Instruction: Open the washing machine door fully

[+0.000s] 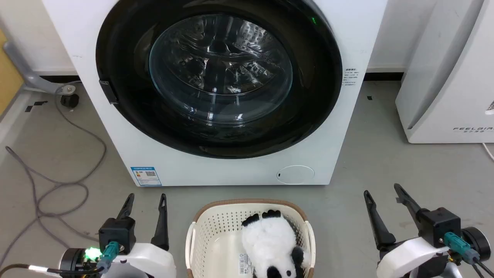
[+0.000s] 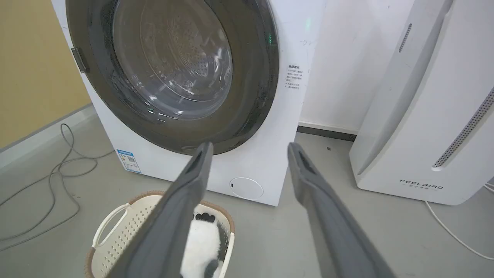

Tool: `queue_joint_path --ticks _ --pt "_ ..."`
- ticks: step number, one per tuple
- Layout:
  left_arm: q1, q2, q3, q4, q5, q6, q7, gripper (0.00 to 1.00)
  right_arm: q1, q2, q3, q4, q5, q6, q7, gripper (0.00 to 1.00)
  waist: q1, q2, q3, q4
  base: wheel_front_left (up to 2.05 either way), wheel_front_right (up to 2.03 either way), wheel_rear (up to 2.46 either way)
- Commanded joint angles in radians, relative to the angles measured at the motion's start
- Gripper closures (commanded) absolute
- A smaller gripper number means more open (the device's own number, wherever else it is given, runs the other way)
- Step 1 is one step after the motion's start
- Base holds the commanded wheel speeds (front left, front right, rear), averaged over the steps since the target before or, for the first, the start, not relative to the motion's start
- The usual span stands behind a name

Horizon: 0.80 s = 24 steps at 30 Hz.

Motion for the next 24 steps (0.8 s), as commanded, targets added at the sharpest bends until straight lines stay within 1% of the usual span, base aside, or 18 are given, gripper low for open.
queue_joint_path --ticks 1,2,3,4,15,24 --pt "-0.004 0.000 -0.005 0.004 -0.003 -0.005 -0.011 0.00 0.006 0.000 -0.001 0.001 0.004 0.000 -0.011 0.00 0.0000 0.0000 0.000 0.000 0.00 0.00 0.00" --pt "-0.005 0.000 -0.007 0.004 -0.003 -0.005 -0.013 0.00 0.008 0.000 -0.002 0.001 0.006 0.000 -0.014 0.00 0.0000 0.0000 0.000 0.000 0.00 0.00 0.00" --pt "-0.005 0.000 -0.008 0.004 -0.004 -0.006 -0.015 0.00 0.009 0.000 -0.002 0.000 0.007 0.000 -0.016 0.37 0.0000 0.0000 0.001 0.000 0.00 0.00 0.00" --pt "-0.006 0.000 -0.009 0.005 -0.005 -0.006 -0.017 0.00 0.011 0.000 -0.002 0.000 0.009 0.000 -0.018 1.00 0.0000 0.0000 0.001 0.000 0.00 0.00 0.00" --pt "-0.011 0.000 -0.022 0.011 -0.012 -0.009 -0.040 0.00 0.026 0.000 -0.009 0.001 0.055 0.000 -0.041 1.00 0.0000 0.0000 0.003 0.001 0.00 0.00 0.00" --pt "-0.016 0.000 -0.033 0.012 -0.022 -0.014 -0.059 0.00 0.028 0.000 -0.008 0.040 0.235 0.000 -0.059 1.00 0.0000 0.0000 0.005 0.002 0.00 0.00 0.00"
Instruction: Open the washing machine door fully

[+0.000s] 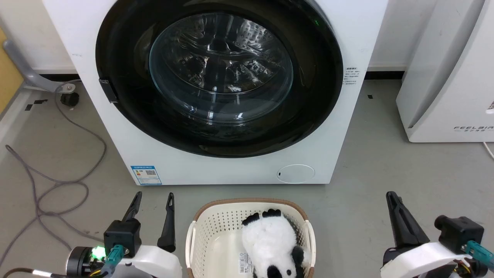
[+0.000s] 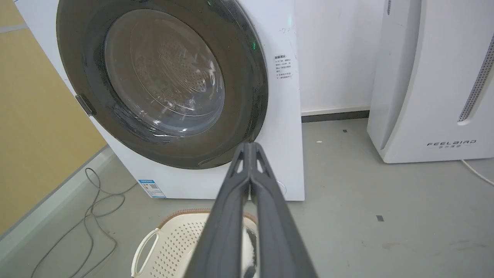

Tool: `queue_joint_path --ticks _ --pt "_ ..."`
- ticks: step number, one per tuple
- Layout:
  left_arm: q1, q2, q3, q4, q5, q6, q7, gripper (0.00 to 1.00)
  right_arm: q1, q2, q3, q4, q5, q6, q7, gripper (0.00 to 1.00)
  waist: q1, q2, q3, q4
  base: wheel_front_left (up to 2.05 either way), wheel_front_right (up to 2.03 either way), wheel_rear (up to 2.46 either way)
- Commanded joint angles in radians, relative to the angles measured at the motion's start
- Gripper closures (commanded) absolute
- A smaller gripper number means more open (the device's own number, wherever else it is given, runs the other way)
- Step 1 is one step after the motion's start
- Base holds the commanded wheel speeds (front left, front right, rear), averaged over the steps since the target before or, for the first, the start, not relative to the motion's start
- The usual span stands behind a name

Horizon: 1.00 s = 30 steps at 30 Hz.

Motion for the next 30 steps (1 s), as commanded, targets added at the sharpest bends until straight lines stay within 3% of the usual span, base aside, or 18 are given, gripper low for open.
queue_joint_path --ticks 1,17,30 --pt "-0.016 0.000 -0.006 0.004 -0.010 -0.006 -0.011 0.00 0.007 0.000 0.000 0.011 0.045 0.000 -0.011 1.00 0.0000 0.0000 0.000 0.000 0.00 0.00 0.00" --pt "-0.033 0.000 -0.007 0.004 -0.029 -0.005 -0.044 0.00 -0.095 0.000 0.001 0.116 0.394 0.000 -0.044 1.00 0.0000 0.0000 0.023 -0.011 0.00 0.00 0.00" --pt "-0.066 0.000 0.005 -0.004 -0.040 -0.025 -0.071 0.00 -0.319 -0.008 -0.046 0.219 0.676 0.000 -0.064 1.00 0.0000 0.0000 0.087 -0.016 0.00 0.00 0.00"
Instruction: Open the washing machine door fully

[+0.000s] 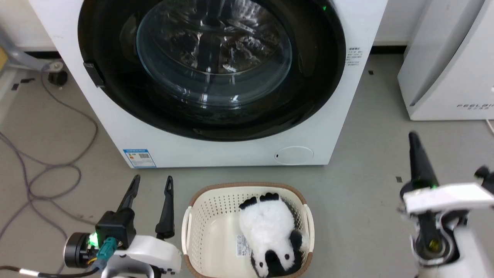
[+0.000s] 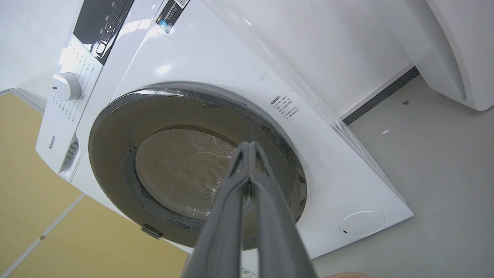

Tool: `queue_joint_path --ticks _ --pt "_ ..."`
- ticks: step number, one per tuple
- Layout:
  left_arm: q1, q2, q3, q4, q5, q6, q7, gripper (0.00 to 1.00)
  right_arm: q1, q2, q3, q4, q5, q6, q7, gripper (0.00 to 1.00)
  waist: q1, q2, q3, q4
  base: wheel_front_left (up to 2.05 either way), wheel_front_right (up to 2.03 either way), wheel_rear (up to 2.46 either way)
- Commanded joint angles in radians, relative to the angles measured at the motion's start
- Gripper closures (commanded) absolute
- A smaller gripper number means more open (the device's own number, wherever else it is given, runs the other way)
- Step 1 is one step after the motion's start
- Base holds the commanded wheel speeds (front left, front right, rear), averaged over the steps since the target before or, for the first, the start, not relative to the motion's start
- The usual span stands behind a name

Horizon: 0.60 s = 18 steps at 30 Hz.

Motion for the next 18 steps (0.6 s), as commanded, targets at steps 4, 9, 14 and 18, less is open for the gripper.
queue_joint_path --ticks 4,9,14,18 --pt "-0.040 0.000 0.004 -0.016 -0.004 -0.014 -0.017 0.00 -0.133 -0.029 -0.015 0.060 0.103 0.001 -0.011 1.00 0.0000 0.0000 0.036 0.004 0.00 0.00 0.00" --pt "-0.063 0.000 0.004 -0.031 -0.009 -0.023 -0.027 0.00 -0.268 -0.071 -0.003 0.136 0.174 0.001 -0.016 1.00 0.0000 0.0000 0.072 0.009 0.00 0.00 0.00" --pt "-0.082 0.000 0.005 -0.039 -0.016 -0.031 -0.036 0.00 -0.389 -0.108 0.026 0.202 0.223 0.001 -0.008 1.00 0.0000 0.0000 0.102 0.015 0.00 0.00 0.00" --pt "-0.099 0.000 0.005 -0.047 -0.030 -0.037 -0.044 0.00 -0.515 -0.146 0.078 0.279 0.256 0.001 0.014 1.00 0.0000 0.0000 0.132 0.023 0.00 0.00 0.00"
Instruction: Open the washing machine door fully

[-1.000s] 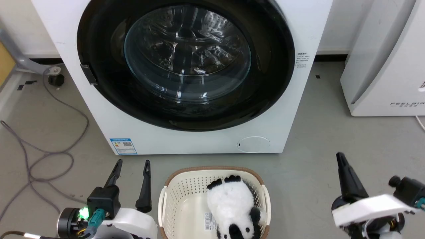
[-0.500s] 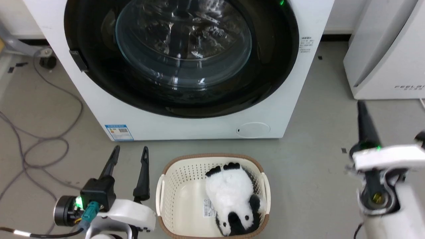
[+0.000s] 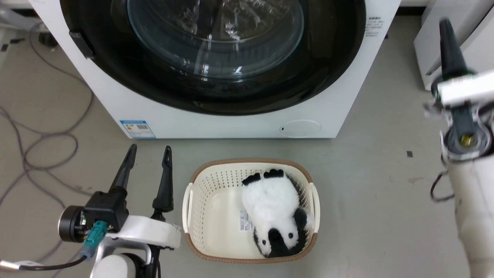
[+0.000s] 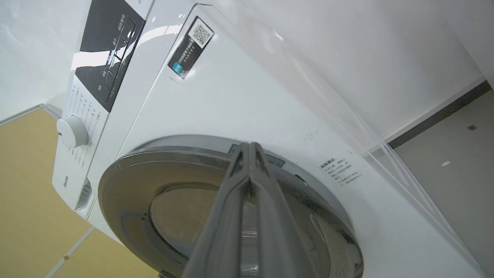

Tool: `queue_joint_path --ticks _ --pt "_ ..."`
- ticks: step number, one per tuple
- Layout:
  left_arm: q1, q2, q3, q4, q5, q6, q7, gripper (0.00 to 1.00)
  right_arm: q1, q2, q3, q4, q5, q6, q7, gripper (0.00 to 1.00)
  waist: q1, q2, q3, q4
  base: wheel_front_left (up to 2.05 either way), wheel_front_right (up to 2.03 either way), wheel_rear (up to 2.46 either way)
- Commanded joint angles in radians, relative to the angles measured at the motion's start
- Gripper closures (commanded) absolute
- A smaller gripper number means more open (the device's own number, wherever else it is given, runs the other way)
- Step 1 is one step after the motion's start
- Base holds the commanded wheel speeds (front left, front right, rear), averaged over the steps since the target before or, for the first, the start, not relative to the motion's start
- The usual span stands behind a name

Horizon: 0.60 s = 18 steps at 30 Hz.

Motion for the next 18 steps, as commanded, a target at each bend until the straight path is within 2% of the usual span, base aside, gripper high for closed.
queue_joint_path --ticks 1,12,15,16,18 --pt "-0.019 0.001 0.001 -0.006 -0.009 -0.005 -0.010 0.00 -0.054 -0.016 0.017 0.032 0.028 0.001 0.009 1.00 0.0000 0.0000 0.015 0.006 0.00 0.00 0.00" --pt "-0.061 0.001 0.004 -0.016 -0.030 -0.024 -0.033 0.00 -0.391 -0.078 0.184 0.293 0.074 0.001 0.132 1.00 0.0000 0.0000 0.092 0.021 0.00 0.00 0.00" --pt "-0.074 0.001 0.004 -0.018 -0.033 -0.030 -0.039 0.00 -0.476 -0.083 0.236 0.357 0.077 0.001 0.188 1.00 0.0000 0.0000 0.112 0.023 0.00 0.00 0.00" --pt "-0.087 0.001 0.004 -0.020 -0.035 -0.034 -0.045 0.00 -0.556 -0.084 0.277 0.409 0.090 0.001 0.245 1.00 0.0000 0.0000 0.131 0.025 0.00 0.00 0.00" --pt "-0.094 0.001 0.004 -0.020 -0.047 -0.037 -0.049 0.00 -0.603 -0.084 0.303 0.436 0.101 0.001 0.293 1.00 0.0000 0.0000 0.142 0.026 0.00 0.00 0.00"
